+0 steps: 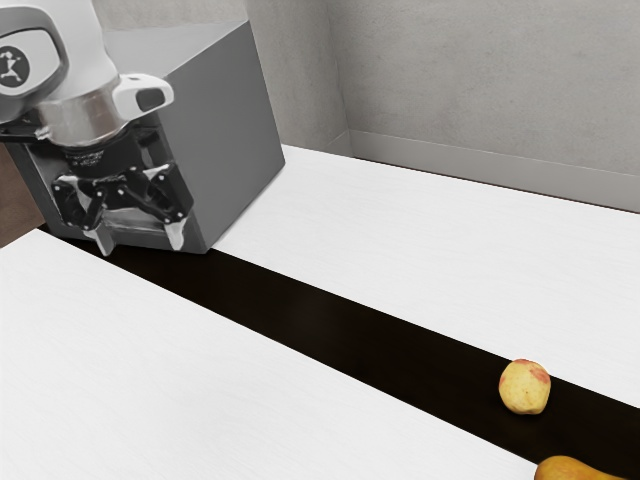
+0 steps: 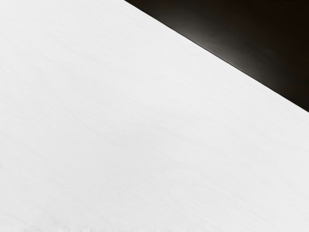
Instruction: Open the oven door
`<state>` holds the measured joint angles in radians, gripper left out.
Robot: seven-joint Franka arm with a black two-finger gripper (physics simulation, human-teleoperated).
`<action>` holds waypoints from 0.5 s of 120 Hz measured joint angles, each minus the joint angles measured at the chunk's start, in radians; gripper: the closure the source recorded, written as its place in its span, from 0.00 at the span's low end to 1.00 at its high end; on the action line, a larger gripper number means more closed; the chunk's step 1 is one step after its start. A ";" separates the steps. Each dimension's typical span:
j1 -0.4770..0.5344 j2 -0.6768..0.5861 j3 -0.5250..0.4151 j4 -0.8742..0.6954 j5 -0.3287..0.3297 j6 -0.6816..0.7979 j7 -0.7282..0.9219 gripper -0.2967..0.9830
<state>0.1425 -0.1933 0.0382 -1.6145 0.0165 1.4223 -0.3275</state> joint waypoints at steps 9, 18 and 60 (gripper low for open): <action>0.004 -0.005 0.000 -0.003 0.001 -0.014 -0.064 0.23; 0.056 -0.110 0.001 -0.079 0.001 -0.009 -0.121 0.23; 0.629 0.003 -0.053 -0.042 -0.132 0.547 -0.306 0.23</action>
<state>0.7718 -0.1898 -0.0148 -1.6567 -0.1153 1.9696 -0.6331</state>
